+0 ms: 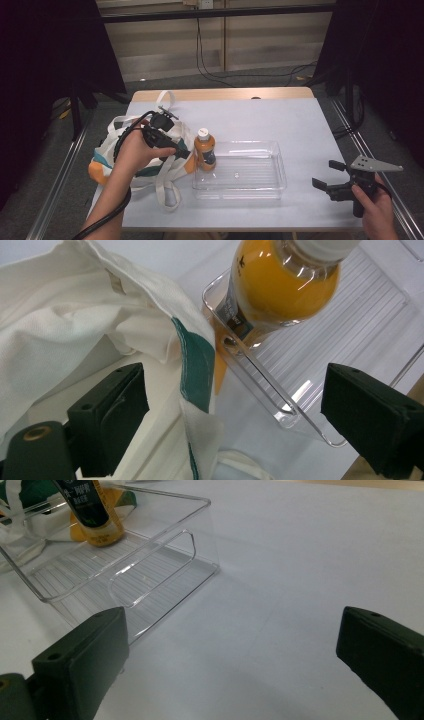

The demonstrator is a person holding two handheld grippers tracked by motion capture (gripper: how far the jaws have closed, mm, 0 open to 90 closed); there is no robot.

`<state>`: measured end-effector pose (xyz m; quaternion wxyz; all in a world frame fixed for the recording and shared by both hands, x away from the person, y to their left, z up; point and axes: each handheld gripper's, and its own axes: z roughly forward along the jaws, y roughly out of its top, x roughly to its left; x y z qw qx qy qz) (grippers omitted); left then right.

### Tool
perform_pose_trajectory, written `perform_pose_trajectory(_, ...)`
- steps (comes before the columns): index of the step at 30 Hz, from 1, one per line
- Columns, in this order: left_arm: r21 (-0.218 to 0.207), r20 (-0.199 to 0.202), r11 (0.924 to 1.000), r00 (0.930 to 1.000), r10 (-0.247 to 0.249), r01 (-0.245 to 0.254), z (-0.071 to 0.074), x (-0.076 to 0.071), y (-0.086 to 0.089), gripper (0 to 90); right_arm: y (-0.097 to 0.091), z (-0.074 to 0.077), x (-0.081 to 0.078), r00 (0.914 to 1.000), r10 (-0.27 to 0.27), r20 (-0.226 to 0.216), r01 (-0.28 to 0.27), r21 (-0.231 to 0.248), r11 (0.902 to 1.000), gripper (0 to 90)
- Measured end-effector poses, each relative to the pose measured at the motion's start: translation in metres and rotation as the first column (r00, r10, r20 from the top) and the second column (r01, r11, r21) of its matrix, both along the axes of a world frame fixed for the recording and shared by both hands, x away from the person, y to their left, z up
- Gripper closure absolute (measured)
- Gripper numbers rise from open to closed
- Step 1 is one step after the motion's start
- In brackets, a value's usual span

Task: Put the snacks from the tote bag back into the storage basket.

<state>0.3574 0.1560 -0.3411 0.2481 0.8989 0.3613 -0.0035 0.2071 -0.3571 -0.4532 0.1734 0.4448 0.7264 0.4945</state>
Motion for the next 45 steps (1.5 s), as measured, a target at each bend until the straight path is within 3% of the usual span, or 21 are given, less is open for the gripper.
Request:
perform_pose_trajectory(3, 0.018, 0.004, 0.9997, 0.9999, -0.015, 0.015, -0.001, 0.0, 0.005, 11.1, -0.001, 0.0, 0.0, 1.0, -0.007, 0.001, 0.007, 0.003, 1.0, 0.2)
perform_pose_trajectory(11, -0.026, 0.013, 0.9997, 0.9999, 0.002, -0.002, -0.01, -0.005, 0.014, 11.0, 0.001, -0.002, 0.0, 1.0, -0.002, -0.006, 0.002, -0.004, 1.0, 0.2)
perform_pose_trajectory(26, -0.066, 0.029, 0.9977, 0.9995, 0.015, -0.014, -0.024, -0.009, 0.032, 10.8, 0.0, -0.004, -0.002, 0.9997, -0.018, -0.013, 0.018, 0.004, 0.9998, 0.2)
perform_pose_trajectory(36, -0.12, 0.049, 0.9925, 0.9984, 0.029, -0.023, -0.031, -0.013, 0.038, 10.4, -0.002, -0.006, -0.003, 0.9993, -0.037, -0.012, 0.037, 0.005, 0.9993, 0.2)
perform_pose_trajectory(39, -0.149, 0.064, 0.9877, 0.9964, 0.057, -0.047, -0.033, -0.016, 0.039, 10.6, -0.001, -0.005, -0.003, 0.9992, -0.039, -0.005, 0.039, 0.013, 0.9992, 0.2)
perform_pose_trajectory(43, -0.126, 0.074, 0.991, 0.9958, 0.054, -0.044, -0.032, -0.017, 0.04, 10.6, 0.0, -0.005, -0.004, 0.9996, -0.029, 0.008, 0.028, 0.022, 0.9993, 0.2)
perform_pose_trajectory(45, -0.173, 0.074, 0.983, 0.9944, 0.075, -0.062, -0.03, -0.019, 0.041, 10.7, 0.001, -0.004, -0.003, 0.9995, -0.024, 0.019, 0.024, 0.024, 0.9994, 0.2)
